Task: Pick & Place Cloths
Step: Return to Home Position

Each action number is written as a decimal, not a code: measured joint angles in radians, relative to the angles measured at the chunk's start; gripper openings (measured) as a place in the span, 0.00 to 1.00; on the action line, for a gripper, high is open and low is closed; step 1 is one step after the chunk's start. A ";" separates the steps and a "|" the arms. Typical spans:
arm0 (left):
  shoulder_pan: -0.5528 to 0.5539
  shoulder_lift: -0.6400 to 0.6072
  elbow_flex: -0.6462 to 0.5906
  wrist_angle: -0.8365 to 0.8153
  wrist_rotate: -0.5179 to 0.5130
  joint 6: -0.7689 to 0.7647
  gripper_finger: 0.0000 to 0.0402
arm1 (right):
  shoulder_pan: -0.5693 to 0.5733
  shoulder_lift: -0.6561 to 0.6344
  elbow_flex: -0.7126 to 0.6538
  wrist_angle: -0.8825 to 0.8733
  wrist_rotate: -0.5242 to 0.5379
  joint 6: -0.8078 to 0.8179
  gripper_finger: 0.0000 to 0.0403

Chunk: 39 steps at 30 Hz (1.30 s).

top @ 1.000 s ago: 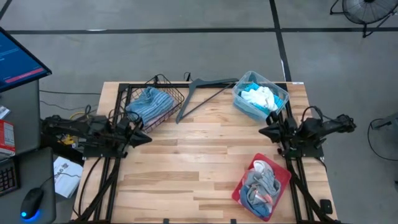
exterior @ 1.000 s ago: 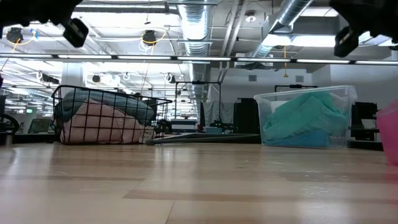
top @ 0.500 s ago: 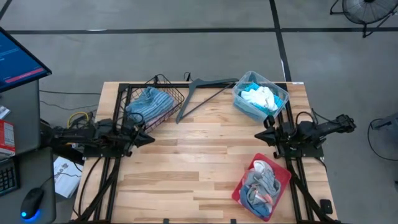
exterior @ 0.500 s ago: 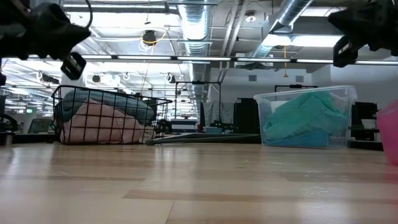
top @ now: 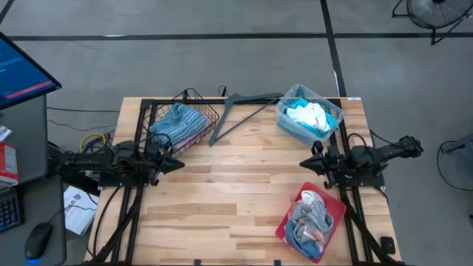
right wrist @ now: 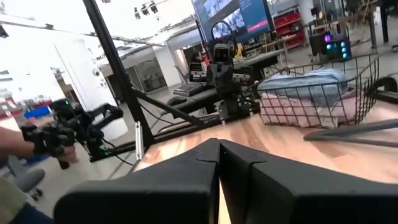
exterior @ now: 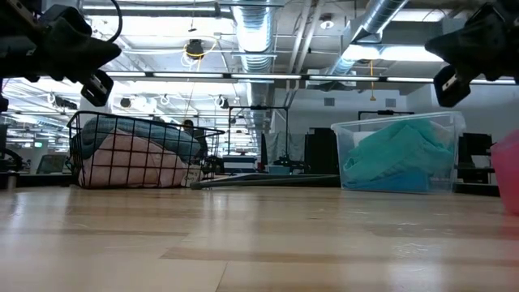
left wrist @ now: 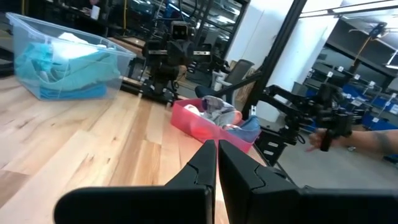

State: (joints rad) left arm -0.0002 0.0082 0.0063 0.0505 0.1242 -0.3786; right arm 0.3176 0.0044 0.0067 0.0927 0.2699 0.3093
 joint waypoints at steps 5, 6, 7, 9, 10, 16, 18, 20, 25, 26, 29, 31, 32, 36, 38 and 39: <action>0.000 0.000 0.000 0.000 -0.003 0.003 0.00 | 0.000 0.000 0.000 0.001 -0.001 0.032 0.02; 0.000 0.000 0.000 0.000 -0.003 0.003 0.00 | 0.000 0.000 0.000 0.001 -0.001 0.033 0.03; 0.000 0.000 0.000 0.000 -0.003 0.003 0.00 | 0.000 0.000 0.000 0.000 -0.001 0.033 0.03; 0.000 0.000 0.000 0.001 -0.003 0.003 0.00 | 0.000 0.000 0.000 -0.001 -0.001 0.033 0.04; 0.000 0.000 0.000 0.001 -0.003 0.004 0.00 | 0.001 0.000 0.000 -0.002 -0.001 0.033 0.05; 0.000 0.000 0.000 0.005 -0.003 0.004 0.00 | 0.001 0.000 -0.001 -0.003 -0.003 0.032 0.05; 0.000 0.000 0.000 0.010 -0.003 0.004 0.00 | 0.001 0.000 -0.001 -0.003 -0.003 0.032 0.05; 0.000 0.000 0.000 0.011 -0.003 0.004 0.00 | 0.001 0.000 -0.001 -0.003 -0.003 0.032 0.05; 0.000 0.000 0.000 0.019 -0.003 0.004 0.00 | 0.001 0.000 -0.001 -0.003 -0.003 0.032 0.04; 0.000 0.000 0.000 0.019 -0.003 0.004 0.00 | 0.001 0.000 -0.001 -0.003 -0.003 0.032 0.04; 0.000 0.000 0.000 0.019 -0.003 0.004 0.00 | 0.001 0.000 -0.001 -0.003 -0.003 0.032 0.04; 0.000 0.000 0.000 0.020 -0.003 0.004 0.00 | 0.001 0.000 -0.001 -0.003 -0.003 0.032 0.05; 0.000 0.000 0.000 0.020 -0.003 0.004 0.00 | 0.001 0.000 -0.002 -0.003 -0.003 0.032 0.05; 0.000 0.000 0.000 0.021 -0.003 0.004 0.00 | 0.001 0.000 -0.002 -0.003 -0.003 0.032 0.05; 0.000 0.000 0.000 0.023 -0.003 0.004 0.00 | 0.001 0.000 -0.002 -0.003 -0.003 0.032 0.05; 0.000 0.000 0.000 0.024 -0.003 0.004 0.00 | 0.001 0.000 -0.002 -0.003 -0.003 0.032 0.05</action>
State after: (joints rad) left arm -0.0002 0.0082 0.0063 0.0749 0.1211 -0.3748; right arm 0.3183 0.0044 0.0051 0.0895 0.2668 0.3416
